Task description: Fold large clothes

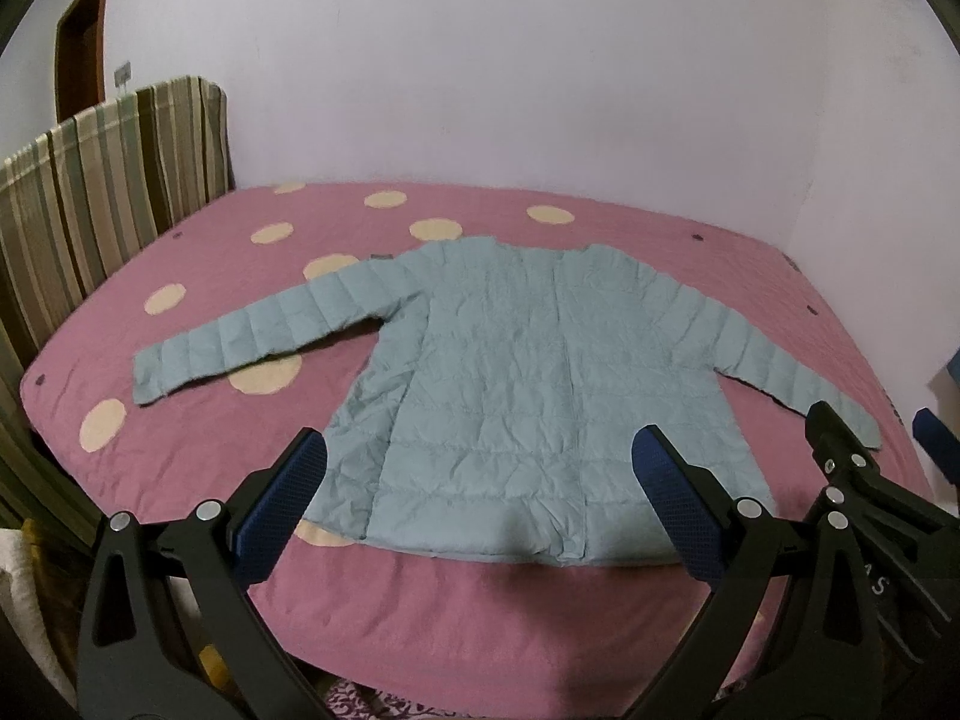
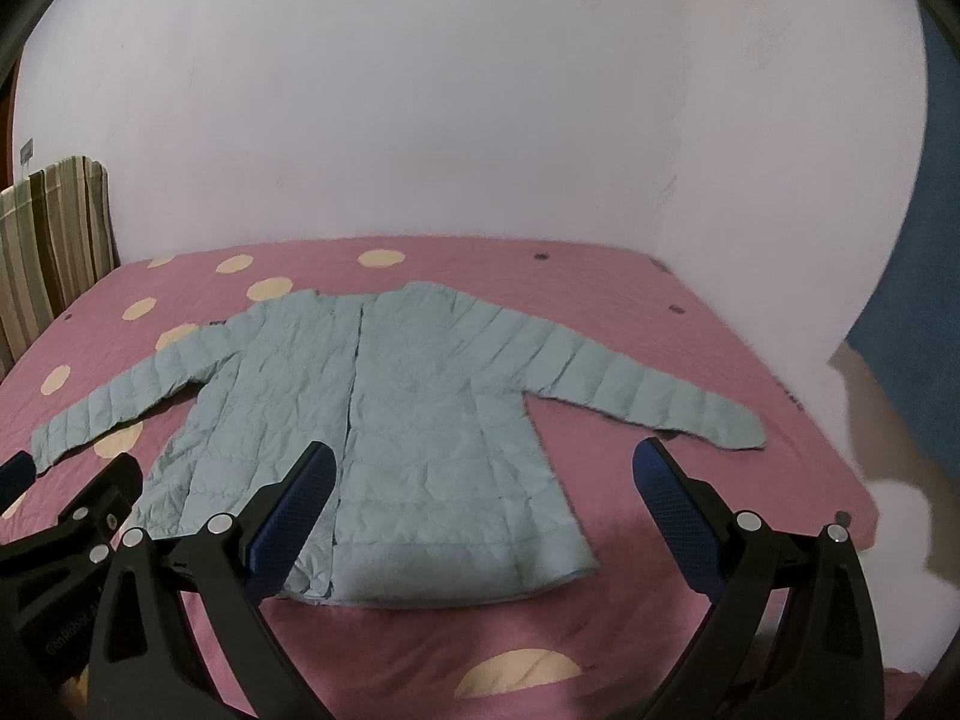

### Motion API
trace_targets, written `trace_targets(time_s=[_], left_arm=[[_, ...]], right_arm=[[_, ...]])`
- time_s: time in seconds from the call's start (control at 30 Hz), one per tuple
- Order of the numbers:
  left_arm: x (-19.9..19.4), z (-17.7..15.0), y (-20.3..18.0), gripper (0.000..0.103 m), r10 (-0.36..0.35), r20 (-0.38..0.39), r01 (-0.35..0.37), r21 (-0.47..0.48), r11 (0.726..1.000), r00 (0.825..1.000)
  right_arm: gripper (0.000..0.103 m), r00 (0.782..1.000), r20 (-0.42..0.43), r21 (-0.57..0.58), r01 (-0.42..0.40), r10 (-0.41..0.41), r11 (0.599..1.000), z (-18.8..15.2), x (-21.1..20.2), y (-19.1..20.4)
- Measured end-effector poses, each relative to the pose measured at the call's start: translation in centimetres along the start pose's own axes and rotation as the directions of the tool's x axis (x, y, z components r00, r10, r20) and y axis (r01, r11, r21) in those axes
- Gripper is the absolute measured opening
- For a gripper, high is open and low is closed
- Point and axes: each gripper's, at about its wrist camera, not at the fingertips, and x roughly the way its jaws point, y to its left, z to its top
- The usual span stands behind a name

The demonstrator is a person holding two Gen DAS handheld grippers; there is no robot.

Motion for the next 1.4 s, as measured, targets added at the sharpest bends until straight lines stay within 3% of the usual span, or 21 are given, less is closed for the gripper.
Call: trace_targets(time_s=[0.2, 0.4, 0.57, 0.77, 0.87, 1.0, 1.1, 1.2, 1.4], left_arm=[[5.9, 1.3, 1.8, 0.101, 0.043, -0.068, -0.047, -0.058, 0.997, 0.997], [12.6, 2.7, 5.8, 0.101, 0.136, -0.124, -0.156, -0.162, 0.974, 0.983], [18.9, 3.0, 11.6, 0.101, 0.181, -0.239, -0.252, -0.310, 0.917, 0.954], [23.7, 2.1, 17.8, 0.101, 0.319, -0.306, -0.422, -0.380, 0.823, 0.897], [25.1, 1.3, 20.4, 0.101, 0.376, -0.335, -0.493, -0.404, 0.771, 0.864], [26.4, 0.0, 23.2, 0.101, 0.396, -0.382, -0.541, -0.441, 0.716, 0.835], [27.1, -0.9, 24.4, 0.101, 0.399, -0.414, -0.565, -0.446, 0.694, 0.818], [27.1, -1.3, 24.4, 0.101, 0.412, -0.413, -0.572, -0.427, 0.700, 0.812], [27.5, -1.5, 24.1, 0.101, 0.435, -0.413, -0.589, -0.404, 0.700, 0.800]], right_arm=[[0.098, 0.995, -0.081, 0.052, -0.052, 0.056, 0.997, -0.1, 4.9, -0.8], [0.098, 0.986, -0.142, 0.218, -0.052, 0.084, 0.974, 0.0, 11.6, -5.1], [0.098, 0.982, -0.174, 0.388, -0.005, 0.078, 0.922, -0.1, 17.0, -11.6], [0.097, 0.986, -0.164, 0.643, 0.072, 0.044, 0.763, -3.0, 21.2, -22.2], [0.077, 0.988, -0.151, 0.714, 0.091, 0.025, 0.694, -4.5, 21.8, -26.0], [0.076, 0.989, -0.136, 0.818, 0.081, 0.054, 0.569, -7.0, 22.6, -30.1], [0.076, 0.991, -0.124, 0.865, 0.082, 0.053, 0.496, -8.9, 22.5, -31.8], [0.076, 0.995, -0.089, 0.902, 0.060, 0.049, 0.428, -10.7, 22.6, -33.5], [0.075, 1.000, 0.001, 0.939, -0.003, 0.006, 0.343, -11.7, 22.0, -35.2]])
